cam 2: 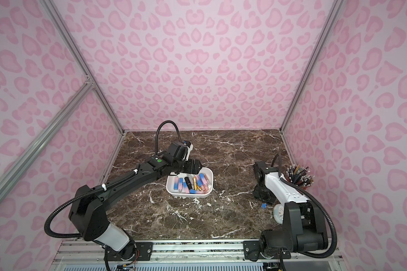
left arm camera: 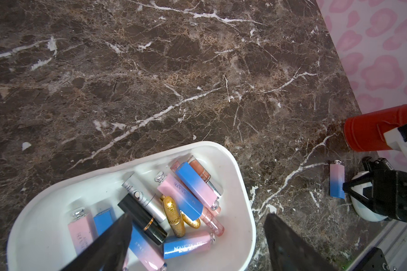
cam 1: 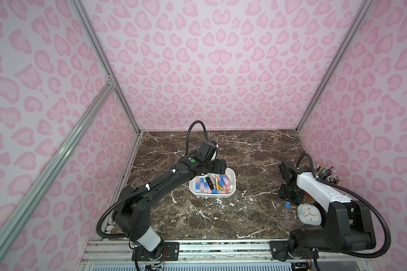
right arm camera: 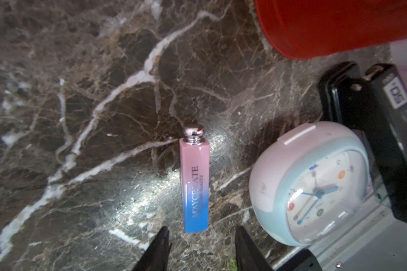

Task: Put the lipstick into the storage box
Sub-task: Pick up the lipstick at the center of the board.

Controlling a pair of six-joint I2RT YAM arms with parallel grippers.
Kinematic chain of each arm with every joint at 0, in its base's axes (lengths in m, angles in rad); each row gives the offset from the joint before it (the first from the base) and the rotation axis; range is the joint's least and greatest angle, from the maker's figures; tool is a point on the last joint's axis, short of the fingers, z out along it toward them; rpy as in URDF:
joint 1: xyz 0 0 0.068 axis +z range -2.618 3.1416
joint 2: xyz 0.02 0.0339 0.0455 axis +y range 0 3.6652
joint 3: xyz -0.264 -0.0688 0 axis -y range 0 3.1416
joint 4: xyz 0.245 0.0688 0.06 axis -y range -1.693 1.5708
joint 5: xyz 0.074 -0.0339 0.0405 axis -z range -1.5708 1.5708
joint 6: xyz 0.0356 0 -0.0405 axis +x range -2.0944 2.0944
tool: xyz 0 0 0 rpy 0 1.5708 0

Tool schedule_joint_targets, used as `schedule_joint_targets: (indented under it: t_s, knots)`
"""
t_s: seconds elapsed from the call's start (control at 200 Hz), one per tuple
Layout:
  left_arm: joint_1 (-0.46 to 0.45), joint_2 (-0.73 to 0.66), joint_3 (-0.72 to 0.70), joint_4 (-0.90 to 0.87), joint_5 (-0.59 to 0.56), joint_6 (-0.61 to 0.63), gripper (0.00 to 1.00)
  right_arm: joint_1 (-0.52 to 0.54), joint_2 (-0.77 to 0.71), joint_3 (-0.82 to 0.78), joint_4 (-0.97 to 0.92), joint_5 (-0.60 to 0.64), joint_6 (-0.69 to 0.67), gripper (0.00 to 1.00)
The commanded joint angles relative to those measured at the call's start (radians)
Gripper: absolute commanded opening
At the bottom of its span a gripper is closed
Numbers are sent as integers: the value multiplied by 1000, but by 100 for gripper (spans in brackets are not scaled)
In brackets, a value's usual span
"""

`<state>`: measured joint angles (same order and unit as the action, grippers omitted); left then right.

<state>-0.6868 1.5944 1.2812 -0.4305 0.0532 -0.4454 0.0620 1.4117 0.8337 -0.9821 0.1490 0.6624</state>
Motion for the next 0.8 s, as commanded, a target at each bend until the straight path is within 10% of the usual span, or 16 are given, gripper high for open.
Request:
schedule_joint_targets:
  t_s: [0.0, 0.27, 0.795]
  knots:
    - [0, -17, -2, 20, -1, 2, 91, -16, 32, -14, 34, -29, -18, 47]
    - [-6, -11, 8, 6, 50, 31, 91, -28, 89, -22, 88, -41, -21, 45]
    - [-61, 118, 125, -28, 510, 183, 91, -44, 197, 17, 156, -64, -42, 41]
